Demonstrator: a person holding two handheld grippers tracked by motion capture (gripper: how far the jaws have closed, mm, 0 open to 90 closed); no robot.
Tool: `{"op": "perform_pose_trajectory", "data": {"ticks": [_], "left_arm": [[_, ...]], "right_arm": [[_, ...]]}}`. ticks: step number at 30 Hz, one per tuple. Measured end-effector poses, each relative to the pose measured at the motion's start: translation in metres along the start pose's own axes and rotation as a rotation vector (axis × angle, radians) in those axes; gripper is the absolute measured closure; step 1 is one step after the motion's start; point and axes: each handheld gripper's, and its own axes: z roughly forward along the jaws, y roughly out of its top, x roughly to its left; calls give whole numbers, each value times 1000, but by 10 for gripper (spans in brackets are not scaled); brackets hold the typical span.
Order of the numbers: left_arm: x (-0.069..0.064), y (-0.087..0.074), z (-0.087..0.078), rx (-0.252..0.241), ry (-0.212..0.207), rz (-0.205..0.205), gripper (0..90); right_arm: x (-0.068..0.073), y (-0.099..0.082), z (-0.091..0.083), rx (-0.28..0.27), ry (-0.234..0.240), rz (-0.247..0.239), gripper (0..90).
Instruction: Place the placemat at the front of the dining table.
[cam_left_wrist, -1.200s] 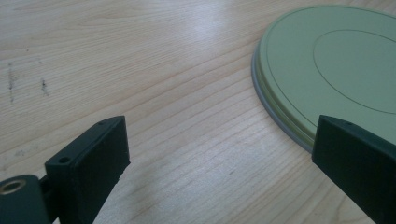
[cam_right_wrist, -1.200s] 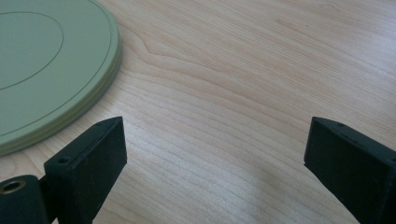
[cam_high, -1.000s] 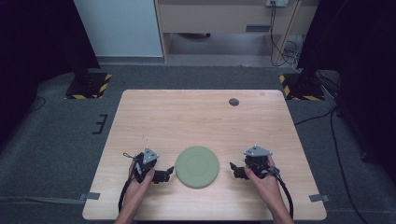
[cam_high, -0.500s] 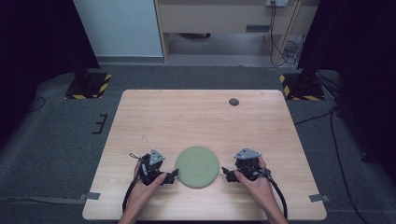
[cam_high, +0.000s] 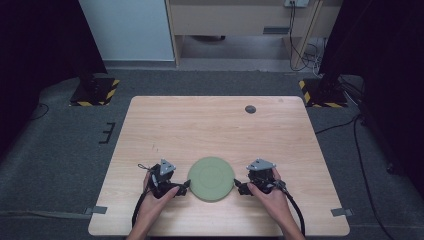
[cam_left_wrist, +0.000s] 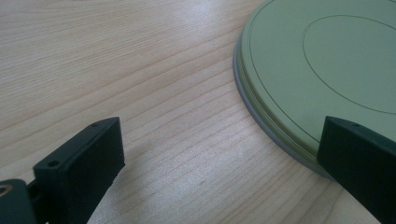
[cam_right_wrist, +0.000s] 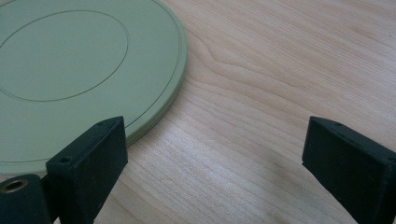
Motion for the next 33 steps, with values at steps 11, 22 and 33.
{"op": "perform_pose_trajectory", "data": {"ticks": [11,22,33], "left_arm": [[2,0,2,4,21,-5,0],[5,5,9,-11,77,-1,0],[0,4,4,-8,57,-7,26]], "right_arm": [[5,2,5,12,-8,2,63],[3,4,9,3,-50,24,41],[6,3,8,15,-57,12,69]]}}
